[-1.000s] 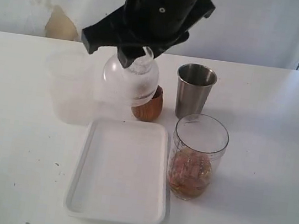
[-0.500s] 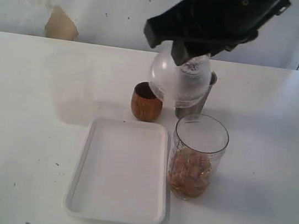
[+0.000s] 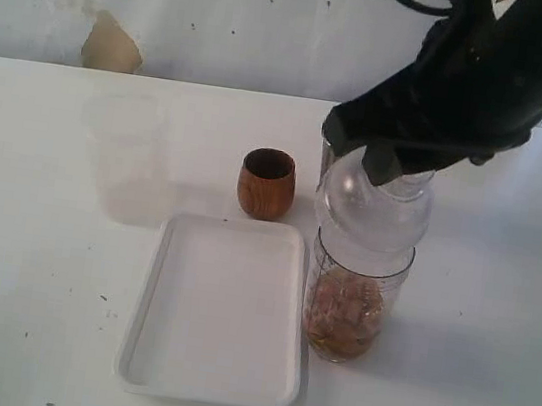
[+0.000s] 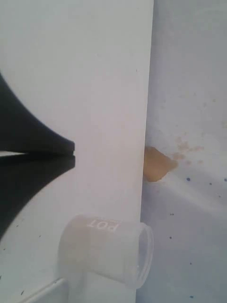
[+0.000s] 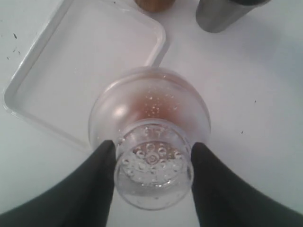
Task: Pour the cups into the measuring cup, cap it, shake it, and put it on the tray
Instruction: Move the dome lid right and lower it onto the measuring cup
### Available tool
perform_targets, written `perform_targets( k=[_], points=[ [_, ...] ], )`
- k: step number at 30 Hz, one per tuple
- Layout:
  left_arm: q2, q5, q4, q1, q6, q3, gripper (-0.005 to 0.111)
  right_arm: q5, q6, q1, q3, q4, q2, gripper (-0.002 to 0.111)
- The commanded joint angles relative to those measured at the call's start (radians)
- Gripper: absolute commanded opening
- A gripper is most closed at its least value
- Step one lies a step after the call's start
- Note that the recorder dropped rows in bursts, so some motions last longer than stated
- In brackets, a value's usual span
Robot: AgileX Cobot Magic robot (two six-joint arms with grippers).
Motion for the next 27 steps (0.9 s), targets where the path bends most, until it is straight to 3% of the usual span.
perform_targets(
  k=[1,12,27],
  points=[
    [-0.004,0.002,0.002,-0.001,0.0,0.005,0.0,-0.002,-0.007,-0.005,0.013,-0.01,-0.009,0.0],
    [-0.004,0.002,0.002,-0.001,0.0,0.005,0.0,-0.002,0.025,-0.005,0.037,-0.09,-0.007,0.0],
    [-0.004,0.002,0.002,-0.001,0.0,0.005,0.0,-0.002,0.023,-0.005,0.063,-0.043,-0.005,0.0]
  ],
)
